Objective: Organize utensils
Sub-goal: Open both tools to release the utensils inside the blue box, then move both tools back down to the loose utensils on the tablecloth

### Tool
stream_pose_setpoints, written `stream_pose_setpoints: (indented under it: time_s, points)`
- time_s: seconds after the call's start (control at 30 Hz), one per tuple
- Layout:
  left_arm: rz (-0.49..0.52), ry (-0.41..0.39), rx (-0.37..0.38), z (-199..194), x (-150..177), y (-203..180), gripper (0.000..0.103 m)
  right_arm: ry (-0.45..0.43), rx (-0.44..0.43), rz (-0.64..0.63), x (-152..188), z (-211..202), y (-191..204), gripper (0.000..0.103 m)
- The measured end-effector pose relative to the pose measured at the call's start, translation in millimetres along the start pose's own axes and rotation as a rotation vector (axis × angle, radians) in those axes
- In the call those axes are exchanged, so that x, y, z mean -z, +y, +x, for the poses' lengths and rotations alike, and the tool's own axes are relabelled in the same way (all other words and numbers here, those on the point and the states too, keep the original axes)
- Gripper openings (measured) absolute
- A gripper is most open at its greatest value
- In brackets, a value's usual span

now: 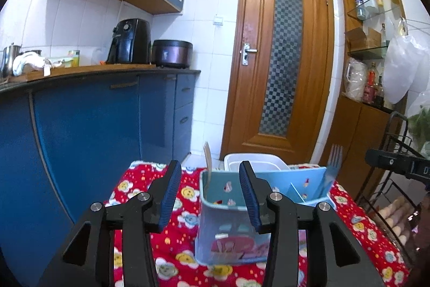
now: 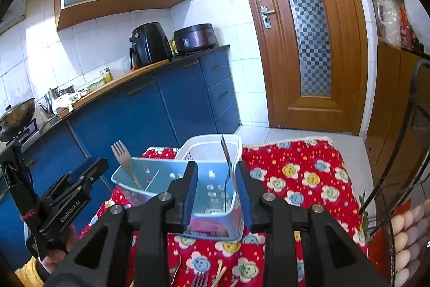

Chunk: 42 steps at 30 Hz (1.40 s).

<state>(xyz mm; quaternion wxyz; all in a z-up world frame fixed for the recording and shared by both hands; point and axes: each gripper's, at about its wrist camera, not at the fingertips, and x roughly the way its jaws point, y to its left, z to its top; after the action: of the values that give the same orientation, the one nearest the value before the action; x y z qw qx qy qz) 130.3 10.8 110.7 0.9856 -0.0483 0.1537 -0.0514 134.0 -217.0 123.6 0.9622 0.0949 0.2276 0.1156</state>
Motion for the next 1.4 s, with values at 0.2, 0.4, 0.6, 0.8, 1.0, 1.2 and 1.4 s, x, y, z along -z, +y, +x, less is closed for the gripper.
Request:
stream_pose_setpoints:
  time_s: [0.2, 0.4, 0.6, 0.8, 1.0, 1.2, 1.4]
  points:
    - [-0.013, 0.049, 0.013, -16.6, 5.1, 4.6, 0.046, 0.035, 0.002, 0.026, 17.7, -9.4, -3.4, 0.032]
    - [-0.022, 0.112, 0.026, -29.1, 16.0, 6.2, 0.046, 0.094, 0.012, 0.053, 41.3, -12.3, -7.8, 0.032]
    - [-0.023, 0.193, 0.034, -31.3, 33.7, 6.7, 0.046, 0.162, 0.015, 0.083, 65.8, -11.2, -11.2, 0.032]
    - [0.000, 0.280, 0.029, -30.2, 54.3, 4.5, 0.046, 0.241, 0.008, 0.122, 90.0, -4.2, -15.1, 0.032]
    - [0.036, 0.368, 0.034, -26.1, 71.2, -0.9, 0.046, 0.316, 0.004, 0.182, 112.5, 7.0, -22.8, 0.032]
    - [0.060, 0.443, 0.049, -19.1, 86.8, -8.1, 0.046, 0.357, -0.001, 0.206, 124.5, 15.5, -24.5, 0.032]
    - [0.079, 0.524, 0.081, -9.6, 100.3, -15.5, 0.046, 0.390, -0.026, 0.229, 131.1, 22.1, -25.2, 0.028]
